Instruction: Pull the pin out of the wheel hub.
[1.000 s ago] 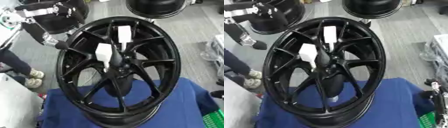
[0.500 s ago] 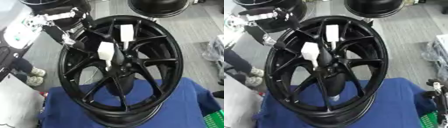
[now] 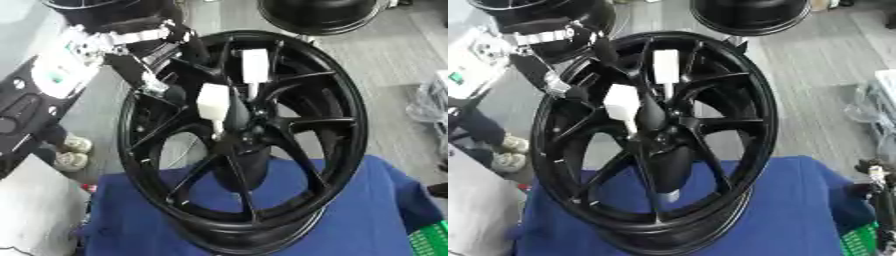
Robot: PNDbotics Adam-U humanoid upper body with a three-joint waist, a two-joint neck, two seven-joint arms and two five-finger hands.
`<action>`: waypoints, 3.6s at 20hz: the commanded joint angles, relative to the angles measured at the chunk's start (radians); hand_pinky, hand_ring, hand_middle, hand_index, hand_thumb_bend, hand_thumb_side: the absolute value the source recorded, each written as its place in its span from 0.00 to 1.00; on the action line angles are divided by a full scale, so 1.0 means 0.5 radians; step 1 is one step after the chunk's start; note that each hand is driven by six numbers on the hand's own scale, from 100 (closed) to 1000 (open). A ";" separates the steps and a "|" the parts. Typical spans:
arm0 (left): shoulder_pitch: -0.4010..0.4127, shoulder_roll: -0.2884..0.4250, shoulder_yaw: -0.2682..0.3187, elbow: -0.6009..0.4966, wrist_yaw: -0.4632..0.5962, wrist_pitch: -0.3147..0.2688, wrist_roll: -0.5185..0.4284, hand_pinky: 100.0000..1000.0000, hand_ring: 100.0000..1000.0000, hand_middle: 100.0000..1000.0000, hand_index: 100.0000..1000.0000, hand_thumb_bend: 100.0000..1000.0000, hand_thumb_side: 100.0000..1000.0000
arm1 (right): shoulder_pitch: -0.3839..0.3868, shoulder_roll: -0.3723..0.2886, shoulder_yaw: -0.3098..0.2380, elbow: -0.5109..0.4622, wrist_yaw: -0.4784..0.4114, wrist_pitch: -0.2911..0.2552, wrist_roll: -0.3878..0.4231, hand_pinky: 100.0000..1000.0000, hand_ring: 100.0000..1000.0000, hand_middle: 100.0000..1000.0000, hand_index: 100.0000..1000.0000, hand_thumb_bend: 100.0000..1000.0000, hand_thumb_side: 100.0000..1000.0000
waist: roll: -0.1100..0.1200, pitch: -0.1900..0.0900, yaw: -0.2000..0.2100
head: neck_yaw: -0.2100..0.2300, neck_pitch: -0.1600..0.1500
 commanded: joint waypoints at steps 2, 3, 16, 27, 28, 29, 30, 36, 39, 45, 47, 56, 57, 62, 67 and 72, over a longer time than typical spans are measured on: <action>-0.046 0.021 -0.029 -0.046 0.020 -0.514 -0.520 0.68 0.60 0.65 0.78 0.56 0.57 | -0.012 -0.030 0.005 -0.036 0.014 -0.003 0.009 0.53 0.45 0.70 0.76 0.00 0.92 | -0.007 -0.035 -0.004 | 0.010 0.005; -0.044 0.019 -0.042 -0.058 0.023 -0.512 -0.520 0.68 0.60 0.65 0.78 0.56 0.57 | -0.013 -0.030 0.006 -0.035 0.015 -0.003 0.009 0.53 0.45 0.70 0.76 0.00 0.92 | -0.007 -0.035 -0.005 | 0.012 0.007; -0.041 -0.026 -0.093 -0.081 0.006 -0.477 -0.520 0.67 0.58 0.63 0.76 0.56 0.57 | -0.021 -0.030 0.011 -0.035 0.016 -0.002 0.018 0.53 0.45 0.70 0.76 0.00 0.92 | -0.001 -0.034 -0.014 | 0.024 0.007; -0.026 -0.073 -0.094 -0.032 -0.069 -0.485 -0.520 0.65 0.55 0.59 0.74 0.56 0.56 | -0.028 -0.030 0.013 -0.041 0.016 -0.003 0.022 0.52 0.45 0.70 0.76 0.00 0.92 | 0.003 -0.029 -0.020 | 0.025 0.011; -0.024 -0.077 -0.097 -0.029 -0.073 -0.489 -0.520 0.65 0.54 0.59 0.73 0.54 0.57 | -0.029 -0.030 0.013 -0.041 0.015 -0.003 0.022 0.52 0.45 0.70 0.76 0.00 0.92 | 0.003 -0.028 -0.020 | 0.025 0.011; -0.021 -0.079 -0.100 -0.027 -0.077 -0.494 -0.520 0.64 0.54 0.58 0.73 0.54 0.57 | -0.029 -0.030 0.013 -0.041 0.015 -0.003 0.022 0.52 0.45 0.70 0.76 0.00 0.92 | 0.003 -0.027 -0.020 | 0.025 0.011; -0.018 -0.081 -0.103 -0.023 -0.081 -0.500 -0.520 0.64 0.53 0.57 0.72 0.53 0.57 | -0.030 -0.030 0.012 -0.042 0.015 -0.003 0.022 0.52 0.45 0.70 0.76 0.00 0.92 | 0.003 -0.026 -0.020 | 0.024 0.011; -0.013 -0.100 -0.113 -0.003 -0.097 -0.523 -0.520 0.62 0.49 0.52 0.68 0.50 0.56 | -0.031 -0.030 0.012 -0.045 0.019 -0.003 0.023 0.52 0.45 0.70 0.76 0.00 0.91 | 0.003 -0.024 -0.022 | 0.026 0.012; -0.016 -0.113 -0.122 0.001 -0.098 -0.520 -0.520 0.61 0.46 0.49 0.65 0.49 0.56 | -0.032 -0.030 0.012 -0.046 0.019 -0.003 0.024 0.52 0.45 0.70 0.76 0.00 0.91 | 0.004 -0.024 -0.022 | 0.026 0.014; -0.020 -0.121 -0.126 -0.008 -0.088 -0.500 -0.520 0.56 0.41 0.43 0.58 0.41 0.49 | -0.034 -0.030 0.012 -0.047 0.018 -0.004 0.024 0.52 0.45 0.70 0.76 0.00 0.91 | 0.006 -0.022 -0.023 | 0.025 0.014; -0.019 -0.126 -0.119 -0.010 -0.070 -0.487 -0.520 0.53 0.38 0.39 0.54 0.33 0.45 | -0.034 -0.030 0.012 -0.049 0.018 -0.004 0.024 0.52 0.45 0.70 0.76 0.00 0.91 | 0.006 -0.022 -0.022 | 0.024 0.014; -0.035 -0.119 -0.076 -0.048 0.082 -0.377 -0.520 0.47 0.31 0.31 0.45 0.08 0.30 | -0.033 -0.031 0.010 -0.050 0.017 -0.004 0.023 0.52 0.45 0.70 0.76 0.00 0.91 | 0.006 -0.023 -0.021 | 0.024 0.014; -0.037 -0.114 -0.076 -0.061 0.098 -0.368 -0.520 0.47 0.31 0.31 0.45 0.08 0.31 | -0.033 -0.030 0.010 -0.049 0.017 -0.004 0.023 0.52 0.45 0.70 0.76 0.00 0.91 | 0.006 -0.023 -0.020 | 0.024 0.014; -0.066 -0.060 -0.061 -0.172 0.203 -0.339 -0.520 0.47 0.31 0.31 0.45 0.07 0.28 | -0.031 -0.030 0.008 -0.047 0.018 -0.002 0.020 0.52 0.45 0.70 0.76 0.00 0.91 | 0.004 -0.025 -0.014 | 0.021 0.014; -0.079 0.099 0.034 -0.294 0.435 -0.264 -0.520 0.48 0.31 0.31 0.45 0.06 0.28 | -0.025 -0.032 0.003 -0.041 0.019 -0.001 0.015 0.52 0.45 0.70 0.76 0.00 0.92 | 0.007 -0.032 -0.002 | 0.010 0.014; -0.010 0.410 0.257 -0.463 0.842 -0.134 -0.513 0.49 0.32 0.31 0.46 0.08 0.23 | -0.021 -0.036 -0.004 -0.034 0.019 0.000 0.008 0.52 0.45 0.70 0.76 0.00 0.93 | 0.017 -0.037 0.019 | -0.018 0.004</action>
